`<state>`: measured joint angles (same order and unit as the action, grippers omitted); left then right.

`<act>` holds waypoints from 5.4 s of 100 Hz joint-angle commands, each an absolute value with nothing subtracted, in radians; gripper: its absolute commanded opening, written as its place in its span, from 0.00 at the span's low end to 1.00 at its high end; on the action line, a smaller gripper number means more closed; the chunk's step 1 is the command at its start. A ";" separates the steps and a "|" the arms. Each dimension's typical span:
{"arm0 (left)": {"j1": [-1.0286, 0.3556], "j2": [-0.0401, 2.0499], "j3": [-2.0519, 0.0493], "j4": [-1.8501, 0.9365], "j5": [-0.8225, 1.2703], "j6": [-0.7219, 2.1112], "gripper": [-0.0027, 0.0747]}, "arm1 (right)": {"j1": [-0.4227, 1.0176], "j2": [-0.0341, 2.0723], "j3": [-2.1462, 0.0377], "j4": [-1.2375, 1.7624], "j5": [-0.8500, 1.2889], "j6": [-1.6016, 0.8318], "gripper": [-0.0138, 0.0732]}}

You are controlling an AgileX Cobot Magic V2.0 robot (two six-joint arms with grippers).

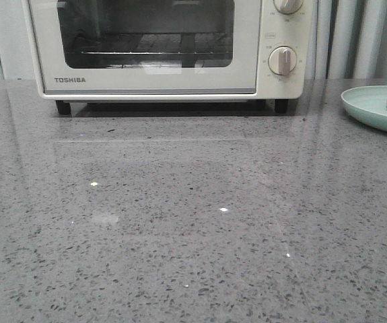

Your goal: Put bread in oven

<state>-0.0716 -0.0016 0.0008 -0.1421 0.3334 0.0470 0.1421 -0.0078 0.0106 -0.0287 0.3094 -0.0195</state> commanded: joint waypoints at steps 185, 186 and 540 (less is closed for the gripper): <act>-0.410 1.332 -1.271 -0.874 0.321 0.733 0.01 | 0.141 0.475 -0.458 0.169 0.270 -0.023 0.10; -0.410 1.336 -1.277 -0.874 0.321 0.733 0.01 | 0.141 0.475 -0.458 0.169 0.270 -0.023 0.10; -0.414 0.872 -0.957 -0.820 0.595 0.727 0.01 | -0.153 1.035 -1.043 0.089 0.552 -0.012 0.23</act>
<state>-0.4152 0.9690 -0.9233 -0.7836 0.6238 0.7313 -0.0813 0.9732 -0.9857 0.1013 0.5601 -0.0157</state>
